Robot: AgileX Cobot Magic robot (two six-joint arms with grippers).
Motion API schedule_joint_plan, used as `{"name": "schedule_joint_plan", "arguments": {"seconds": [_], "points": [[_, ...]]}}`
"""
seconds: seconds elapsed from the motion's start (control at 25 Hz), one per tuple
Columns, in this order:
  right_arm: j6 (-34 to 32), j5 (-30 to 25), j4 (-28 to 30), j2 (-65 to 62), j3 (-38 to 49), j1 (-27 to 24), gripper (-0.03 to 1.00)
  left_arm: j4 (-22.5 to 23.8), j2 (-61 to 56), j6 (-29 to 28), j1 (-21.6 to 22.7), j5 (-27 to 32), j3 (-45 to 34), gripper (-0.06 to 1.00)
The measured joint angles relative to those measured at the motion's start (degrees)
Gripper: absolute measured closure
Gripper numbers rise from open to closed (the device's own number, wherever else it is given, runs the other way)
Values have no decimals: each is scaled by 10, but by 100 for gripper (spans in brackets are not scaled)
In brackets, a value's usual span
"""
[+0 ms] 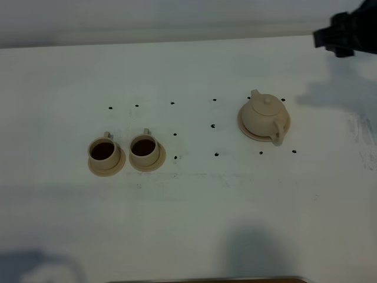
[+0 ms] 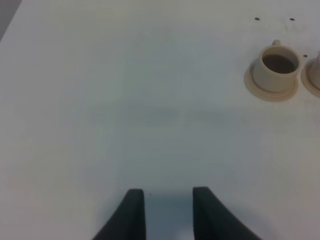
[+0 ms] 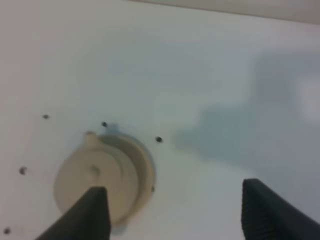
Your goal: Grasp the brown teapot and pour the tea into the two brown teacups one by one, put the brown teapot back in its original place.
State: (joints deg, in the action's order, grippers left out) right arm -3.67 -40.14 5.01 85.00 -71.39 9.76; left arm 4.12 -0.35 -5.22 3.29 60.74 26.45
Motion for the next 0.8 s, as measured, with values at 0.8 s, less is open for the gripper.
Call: {"name": "schedule_joint_plan", "arguments": {"seconds": [0.8], "points": [[-15,-122,-13,-488,255,-98,43,0,0,0,0,0,0,64]]}}
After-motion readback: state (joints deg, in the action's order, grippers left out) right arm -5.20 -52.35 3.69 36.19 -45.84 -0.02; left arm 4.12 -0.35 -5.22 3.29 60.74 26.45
